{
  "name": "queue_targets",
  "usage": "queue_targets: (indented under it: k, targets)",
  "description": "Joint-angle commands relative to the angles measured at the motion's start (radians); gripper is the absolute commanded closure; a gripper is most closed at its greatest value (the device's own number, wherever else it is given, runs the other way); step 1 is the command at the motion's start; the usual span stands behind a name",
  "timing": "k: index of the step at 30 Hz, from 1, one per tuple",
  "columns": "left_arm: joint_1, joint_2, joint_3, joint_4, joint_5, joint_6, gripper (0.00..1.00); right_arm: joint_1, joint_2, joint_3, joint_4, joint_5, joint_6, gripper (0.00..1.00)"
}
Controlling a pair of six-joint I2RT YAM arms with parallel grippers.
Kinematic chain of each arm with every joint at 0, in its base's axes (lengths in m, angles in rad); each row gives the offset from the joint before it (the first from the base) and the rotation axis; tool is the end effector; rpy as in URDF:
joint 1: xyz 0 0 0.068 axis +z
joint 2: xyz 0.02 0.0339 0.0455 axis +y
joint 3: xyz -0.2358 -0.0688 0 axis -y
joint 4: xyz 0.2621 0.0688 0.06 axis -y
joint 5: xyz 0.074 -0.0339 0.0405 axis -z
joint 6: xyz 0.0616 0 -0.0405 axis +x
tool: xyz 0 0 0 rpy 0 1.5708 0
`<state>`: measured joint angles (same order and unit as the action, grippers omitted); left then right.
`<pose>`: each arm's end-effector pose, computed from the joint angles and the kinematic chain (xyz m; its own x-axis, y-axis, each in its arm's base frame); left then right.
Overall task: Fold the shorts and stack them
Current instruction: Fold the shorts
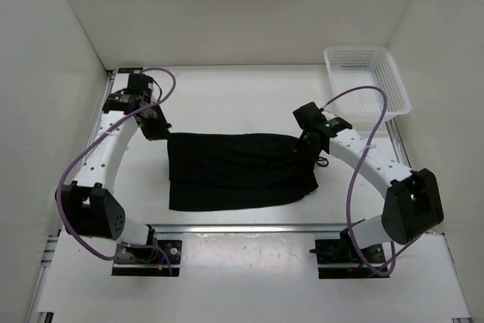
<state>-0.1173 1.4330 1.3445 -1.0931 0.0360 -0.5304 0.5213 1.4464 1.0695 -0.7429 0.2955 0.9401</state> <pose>0.3031 -0.0379 0.2582 -0.8586 -0.4079 -0.3105 -0.3522 0.9095 -0.2207 0.2816 0.1411 0.1872 -0.7561 0.4567 -0.4687 0.4143 0.8885 0.1974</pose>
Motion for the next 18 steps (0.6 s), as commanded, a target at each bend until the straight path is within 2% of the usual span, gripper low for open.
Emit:
queue_targets:
  k: [1, 6, 9, 15, 18]
  targets:
    - [0.036, -0.019, 0.129, -0.054, 0.021, 0.036, 0.90, -0.007, -0.083, 0.055, -0.033, 0.106, -0.052, 1.00]
    - [0.122, -0.063, 0.141, -0.064, 0.094, 0.067, 0.90, -0.007, -0.170, 0.024, 0.006, 0.154, -0.127, 1.00]
    - [0.131, -0.036, 0.131, -0.028, 0.146, 0.067, 0.90, -0.030, -0.160, 0.027, 0.040, 0.140, -0.170, 1.00]
    - [0.131, 0.154, 0.336, -0.005, 0.177, 0.067, 0.90, -0.076, -0.022, 0.205, 0.085, 0.140, -0.267, 1.00]
    - [0.131, 0.265, 0.505, -0.016, 0.177, 0.067, 0.90, -0.101, 0.074, 0.326, 0.106, 0.131, -0.316, 1.00]
